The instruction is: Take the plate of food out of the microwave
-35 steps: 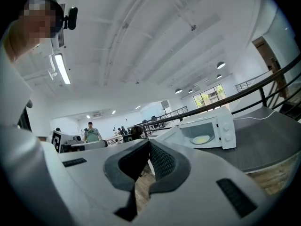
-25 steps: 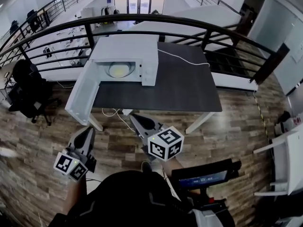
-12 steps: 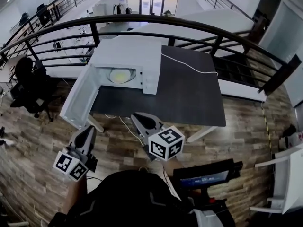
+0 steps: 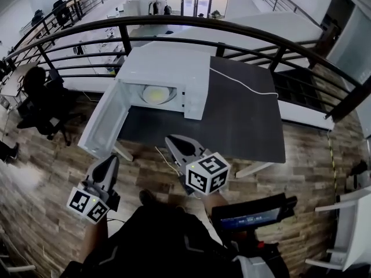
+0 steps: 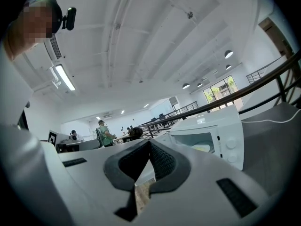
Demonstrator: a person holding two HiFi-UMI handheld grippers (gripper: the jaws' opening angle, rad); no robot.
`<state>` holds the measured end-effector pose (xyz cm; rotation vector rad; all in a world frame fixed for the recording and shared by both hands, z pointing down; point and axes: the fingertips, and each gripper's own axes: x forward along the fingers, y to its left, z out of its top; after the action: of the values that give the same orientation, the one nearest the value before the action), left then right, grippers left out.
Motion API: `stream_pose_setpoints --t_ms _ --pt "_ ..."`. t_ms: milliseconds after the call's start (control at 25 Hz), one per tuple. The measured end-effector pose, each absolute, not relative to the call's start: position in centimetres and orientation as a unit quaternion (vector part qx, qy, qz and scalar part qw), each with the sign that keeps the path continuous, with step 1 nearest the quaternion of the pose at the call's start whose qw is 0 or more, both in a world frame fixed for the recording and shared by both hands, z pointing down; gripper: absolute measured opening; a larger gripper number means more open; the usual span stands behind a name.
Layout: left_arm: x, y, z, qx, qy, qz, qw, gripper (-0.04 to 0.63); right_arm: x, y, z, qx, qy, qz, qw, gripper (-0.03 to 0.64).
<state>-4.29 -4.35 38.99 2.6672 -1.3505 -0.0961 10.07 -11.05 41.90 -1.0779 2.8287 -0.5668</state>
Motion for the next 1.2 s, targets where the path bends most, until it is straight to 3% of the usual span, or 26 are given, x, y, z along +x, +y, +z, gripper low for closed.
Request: stream_pose_setpoints --t_ms 720,1200 --pt "-12.2 -13.3 37.5 0.923 -0.373 -0.054 0.077 0.005 0.3 -18.8 41.5 -0.398 0.897 -0.191 0.034 0.002" --pt "-15.6 -18.6 37.6 0.936 -0.338 -0.05 0.087 0.005 -2.3 -23.8 41.1 -0.439 0.873 -0.205 0.055 0.002"
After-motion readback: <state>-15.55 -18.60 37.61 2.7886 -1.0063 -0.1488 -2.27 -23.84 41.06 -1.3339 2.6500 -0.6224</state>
